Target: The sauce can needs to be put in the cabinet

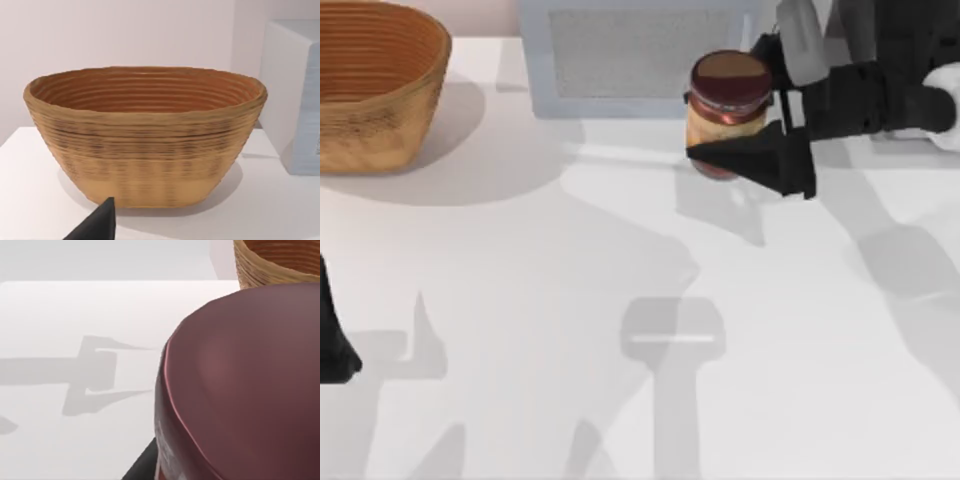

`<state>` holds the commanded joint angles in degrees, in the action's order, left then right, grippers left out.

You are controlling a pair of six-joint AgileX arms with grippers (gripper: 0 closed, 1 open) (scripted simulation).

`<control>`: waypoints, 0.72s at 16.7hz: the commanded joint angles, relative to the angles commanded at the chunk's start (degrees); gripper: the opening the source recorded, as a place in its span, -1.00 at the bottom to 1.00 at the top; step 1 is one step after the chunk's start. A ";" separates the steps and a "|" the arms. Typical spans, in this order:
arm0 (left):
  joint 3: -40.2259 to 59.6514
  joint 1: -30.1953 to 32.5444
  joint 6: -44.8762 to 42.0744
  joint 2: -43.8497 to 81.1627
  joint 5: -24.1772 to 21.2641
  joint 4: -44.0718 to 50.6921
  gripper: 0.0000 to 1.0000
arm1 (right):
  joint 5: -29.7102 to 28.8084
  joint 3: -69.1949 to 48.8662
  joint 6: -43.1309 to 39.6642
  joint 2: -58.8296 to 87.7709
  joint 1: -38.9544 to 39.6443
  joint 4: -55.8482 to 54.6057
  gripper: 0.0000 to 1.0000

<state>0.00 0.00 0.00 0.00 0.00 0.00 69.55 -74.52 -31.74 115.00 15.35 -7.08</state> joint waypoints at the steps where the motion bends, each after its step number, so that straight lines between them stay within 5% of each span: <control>1: 0.00 0.00 0.00 0.00 0.00 0.00 1.00 | 0.00 0.00 0.00 0.00 0.00 0.00 -1.00; 6: 0.00 0.00 0.00 0.00 0.00 0.00 1.00 | -1.49 0.96 0.98 -1.21 -1.37 -0.17 -1.00; 12: 0.00 0.00 0.00 0.00 0.00 0.00 1.00 | -15.09 11.42 7.23 -16.25 -8.71 1.42 -1.00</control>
<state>0.00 0.00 0.00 0.00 0.00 0.00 54.46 -63.10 -24.51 98.75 6.63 -5.66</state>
